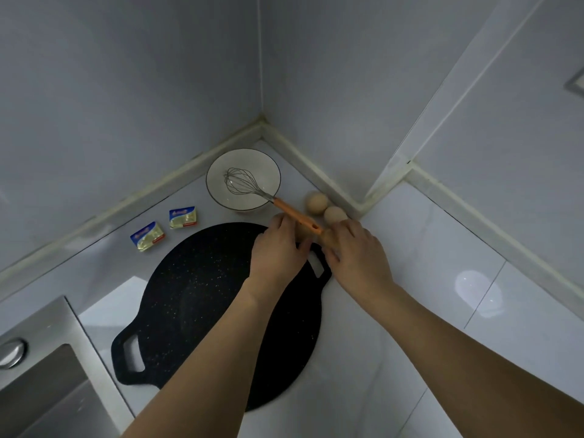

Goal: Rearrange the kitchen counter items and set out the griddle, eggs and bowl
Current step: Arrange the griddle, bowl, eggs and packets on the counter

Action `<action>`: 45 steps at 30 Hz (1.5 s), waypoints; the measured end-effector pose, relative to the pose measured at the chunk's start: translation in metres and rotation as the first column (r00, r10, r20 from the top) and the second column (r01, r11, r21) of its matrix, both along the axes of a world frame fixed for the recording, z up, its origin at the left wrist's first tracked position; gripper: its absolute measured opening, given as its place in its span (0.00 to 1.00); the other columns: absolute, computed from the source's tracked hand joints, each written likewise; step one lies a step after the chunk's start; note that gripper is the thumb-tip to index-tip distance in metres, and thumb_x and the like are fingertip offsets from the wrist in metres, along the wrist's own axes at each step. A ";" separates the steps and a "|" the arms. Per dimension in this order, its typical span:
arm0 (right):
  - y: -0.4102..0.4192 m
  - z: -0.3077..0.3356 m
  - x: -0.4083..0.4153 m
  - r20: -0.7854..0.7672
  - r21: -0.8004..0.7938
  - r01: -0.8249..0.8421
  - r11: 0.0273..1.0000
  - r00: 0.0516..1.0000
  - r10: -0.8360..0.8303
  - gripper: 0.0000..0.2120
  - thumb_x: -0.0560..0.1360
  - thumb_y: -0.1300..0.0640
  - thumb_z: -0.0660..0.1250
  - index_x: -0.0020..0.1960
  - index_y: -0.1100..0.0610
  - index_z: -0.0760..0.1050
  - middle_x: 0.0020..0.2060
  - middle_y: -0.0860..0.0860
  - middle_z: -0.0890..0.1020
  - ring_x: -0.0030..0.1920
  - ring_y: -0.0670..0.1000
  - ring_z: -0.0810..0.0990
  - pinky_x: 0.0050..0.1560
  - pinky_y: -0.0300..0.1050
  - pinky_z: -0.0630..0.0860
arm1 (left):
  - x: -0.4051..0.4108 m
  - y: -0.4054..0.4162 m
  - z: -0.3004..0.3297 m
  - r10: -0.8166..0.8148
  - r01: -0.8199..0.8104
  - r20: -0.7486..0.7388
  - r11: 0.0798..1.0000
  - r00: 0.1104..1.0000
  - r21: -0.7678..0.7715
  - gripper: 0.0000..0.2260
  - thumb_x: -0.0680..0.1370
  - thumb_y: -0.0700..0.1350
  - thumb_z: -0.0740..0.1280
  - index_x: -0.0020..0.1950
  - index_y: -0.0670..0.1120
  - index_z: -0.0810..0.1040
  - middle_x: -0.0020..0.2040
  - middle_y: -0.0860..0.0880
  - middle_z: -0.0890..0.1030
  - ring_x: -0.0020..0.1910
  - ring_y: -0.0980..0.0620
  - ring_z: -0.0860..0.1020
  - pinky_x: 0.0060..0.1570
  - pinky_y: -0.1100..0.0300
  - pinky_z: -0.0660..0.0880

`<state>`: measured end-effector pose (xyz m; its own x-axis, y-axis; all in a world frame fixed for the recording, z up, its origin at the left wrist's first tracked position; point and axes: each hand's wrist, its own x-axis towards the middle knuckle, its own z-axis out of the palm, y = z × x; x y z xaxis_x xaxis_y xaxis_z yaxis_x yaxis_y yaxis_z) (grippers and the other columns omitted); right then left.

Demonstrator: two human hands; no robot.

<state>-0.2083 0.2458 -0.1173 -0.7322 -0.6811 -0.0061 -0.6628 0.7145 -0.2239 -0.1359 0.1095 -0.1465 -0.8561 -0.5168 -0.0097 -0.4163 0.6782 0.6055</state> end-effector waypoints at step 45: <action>0.157 0.021 0.049 0.223 -0.253 0.479 0.841 0.874 -0.431 0.15 0.72 0.55 0.69 0.57 0.56 0.74 0.52 0.52 0.75 0.46 0.55 0.77 0.44 0.49 0.76 | 0.037 0.135 0.024 0.122 -0.118 0.006 0.943 0.992 0.312 0.17 0.73 0.57 0.70 0.58 0.52 0.75 0.53 0.54 0.78 0.49 0.55 0.78 0.50 0.50 0.79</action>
